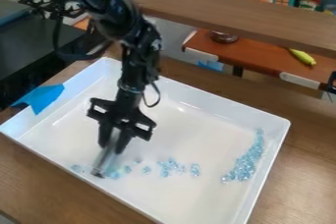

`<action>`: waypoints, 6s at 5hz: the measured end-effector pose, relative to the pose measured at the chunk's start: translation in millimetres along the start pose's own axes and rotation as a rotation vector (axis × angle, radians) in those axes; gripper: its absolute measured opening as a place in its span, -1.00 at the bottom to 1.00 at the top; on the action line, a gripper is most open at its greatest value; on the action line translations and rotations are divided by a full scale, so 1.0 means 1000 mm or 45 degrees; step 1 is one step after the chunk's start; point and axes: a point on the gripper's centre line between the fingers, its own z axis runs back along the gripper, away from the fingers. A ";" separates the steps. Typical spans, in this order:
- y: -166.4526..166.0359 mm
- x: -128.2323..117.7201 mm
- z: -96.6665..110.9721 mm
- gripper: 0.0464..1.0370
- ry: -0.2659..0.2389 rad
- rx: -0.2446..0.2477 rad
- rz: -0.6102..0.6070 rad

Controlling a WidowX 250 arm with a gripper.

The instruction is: Sweep into pile

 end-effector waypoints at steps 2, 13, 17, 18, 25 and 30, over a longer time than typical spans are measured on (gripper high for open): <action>-0.045 0.000 0.022 -0.40 0.019 -0.115 -0.001; -0.010 -0.013 0.003 -0.40 -0.015 -0.159 0.077; -0.081 -0.018 0.032 -0.40 -0.007 -0.271 0.066; -0.091 -0.007 0.028 -0.40 0.008 -0.270 0.095; 0.005 -0.010 0.069 -0.40 -0.119 -0.421 0.173; -0.063 -0.025 0.010 -0.40 0.036 -0.265 0.157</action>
